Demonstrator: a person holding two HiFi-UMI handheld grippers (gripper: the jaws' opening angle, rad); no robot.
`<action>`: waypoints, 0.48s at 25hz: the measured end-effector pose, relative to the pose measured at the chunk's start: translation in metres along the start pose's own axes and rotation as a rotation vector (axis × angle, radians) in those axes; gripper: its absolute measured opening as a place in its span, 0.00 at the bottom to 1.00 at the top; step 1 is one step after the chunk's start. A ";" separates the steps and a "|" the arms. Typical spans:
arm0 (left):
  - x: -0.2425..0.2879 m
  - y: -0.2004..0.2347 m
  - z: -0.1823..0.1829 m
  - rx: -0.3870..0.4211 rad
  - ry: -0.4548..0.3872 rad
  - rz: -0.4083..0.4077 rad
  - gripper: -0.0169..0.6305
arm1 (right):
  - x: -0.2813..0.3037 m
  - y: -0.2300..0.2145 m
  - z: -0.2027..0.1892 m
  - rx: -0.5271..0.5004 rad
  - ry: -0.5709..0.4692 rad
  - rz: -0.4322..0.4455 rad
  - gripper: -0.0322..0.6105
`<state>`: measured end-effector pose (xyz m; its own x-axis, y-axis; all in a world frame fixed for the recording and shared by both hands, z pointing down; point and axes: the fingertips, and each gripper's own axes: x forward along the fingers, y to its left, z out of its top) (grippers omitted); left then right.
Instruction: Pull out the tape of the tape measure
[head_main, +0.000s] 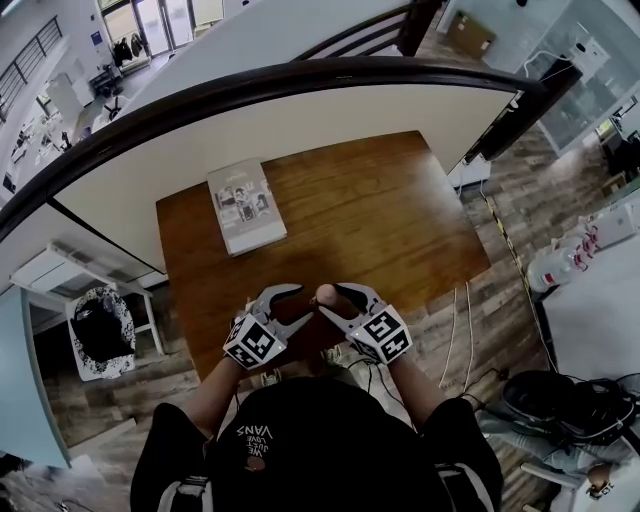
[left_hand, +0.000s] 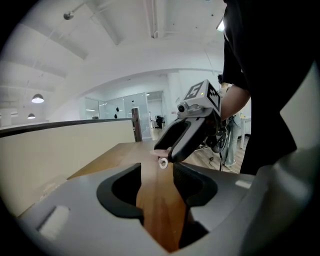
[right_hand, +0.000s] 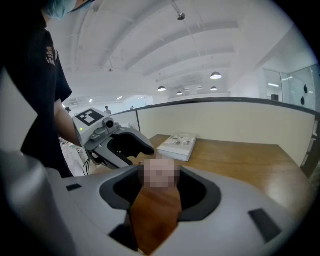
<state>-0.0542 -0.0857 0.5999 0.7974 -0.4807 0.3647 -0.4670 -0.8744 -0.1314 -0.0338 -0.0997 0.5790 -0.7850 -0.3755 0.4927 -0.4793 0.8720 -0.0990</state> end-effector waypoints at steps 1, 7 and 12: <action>0.001 -0.001 0.002 0.012 -0.005 -0.011 0.34 | -0.002 0.001 -0.001 0.005 -0.002 0.000 0.39; 0.000 -0.008 0.015 0.088 -0.035 -0.053 0.19 | -0.007 0.007 0.001 0.018 -0.019 0.005 0.39; 0.000 -0.010 0.019 0.103 -0.044 -0.053 0.06 | -0.008 0.007 0.003 0.012 -0.026 0.007 0.39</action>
<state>-0.0421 -0.0785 0.5836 0.8370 -0.4340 0.3332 -0.3838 -0.8997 -0.2079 -0.0320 -0.0918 0.5714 -0.7981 -0.3773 0.4697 -0.4783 0.8709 -0.1131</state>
